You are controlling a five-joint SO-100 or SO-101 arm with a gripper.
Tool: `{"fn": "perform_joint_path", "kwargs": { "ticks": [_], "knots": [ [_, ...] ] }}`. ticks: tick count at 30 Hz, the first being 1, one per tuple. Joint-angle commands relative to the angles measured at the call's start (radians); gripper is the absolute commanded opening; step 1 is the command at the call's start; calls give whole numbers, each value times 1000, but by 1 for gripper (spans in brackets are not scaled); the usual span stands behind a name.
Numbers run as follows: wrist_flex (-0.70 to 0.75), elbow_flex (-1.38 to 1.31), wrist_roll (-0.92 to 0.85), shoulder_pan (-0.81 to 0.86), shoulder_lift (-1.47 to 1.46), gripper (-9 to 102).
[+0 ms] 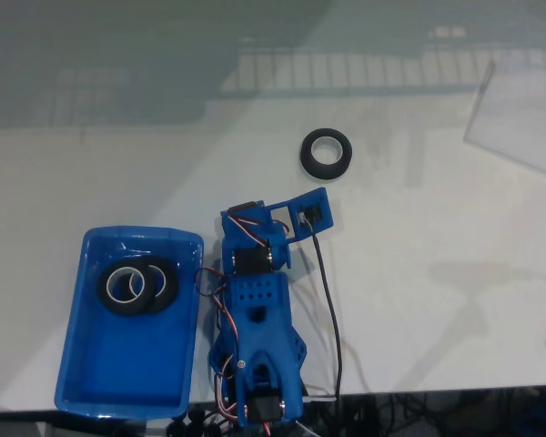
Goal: Grasp all tape and put them in the bin.
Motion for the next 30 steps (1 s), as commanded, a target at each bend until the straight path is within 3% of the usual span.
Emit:
{"fn": "perform_joint_path", "kwargs": {
  "ticks": [1, 22, 30],
  "knots": [
    [0, -11, -8, 8, 15, 0],
    [0, -11, -3, 9, 15, 1],
    [-43, -11, 144, 117, 2, 43]
  ]
}}
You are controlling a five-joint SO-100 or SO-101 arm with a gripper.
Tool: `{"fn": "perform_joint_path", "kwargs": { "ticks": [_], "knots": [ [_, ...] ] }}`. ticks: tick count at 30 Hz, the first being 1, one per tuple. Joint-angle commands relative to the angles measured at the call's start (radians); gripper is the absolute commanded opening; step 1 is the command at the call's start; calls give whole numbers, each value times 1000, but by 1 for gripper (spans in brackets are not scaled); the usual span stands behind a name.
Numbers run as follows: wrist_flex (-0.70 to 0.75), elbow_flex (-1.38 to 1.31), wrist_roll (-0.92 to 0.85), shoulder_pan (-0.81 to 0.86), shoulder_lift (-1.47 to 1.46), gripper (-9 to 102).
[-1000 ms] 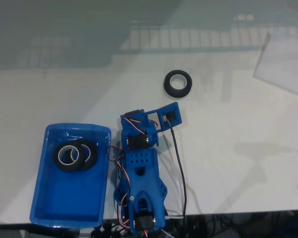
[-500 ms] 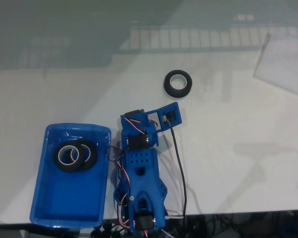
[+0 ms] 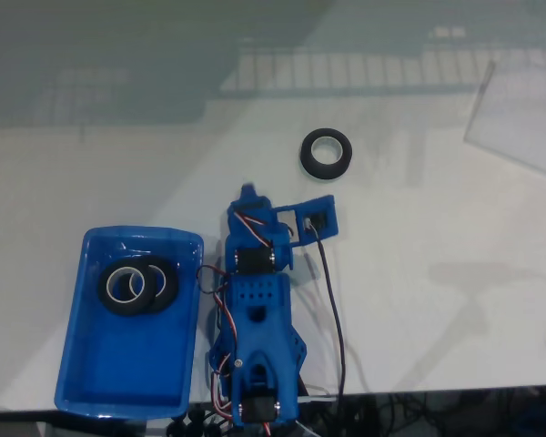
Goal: Grasp all tape and put them in the bin.
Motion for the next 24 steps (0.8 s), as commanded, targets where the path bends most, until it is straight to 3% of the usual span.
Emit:
{"fn": "perform_joint_path", "kwargs": {
  "ticks": [1, 5, 16, 24],
  "knots": [
    [-58, -21, 74, 67, -20, 44],
    [-138, -123, 147, 140, -163, 45],
    [-120, -660, 360, 265, -894, 45],
    [-72, -971, 403, 313, -1321, 44]
  ]
}}
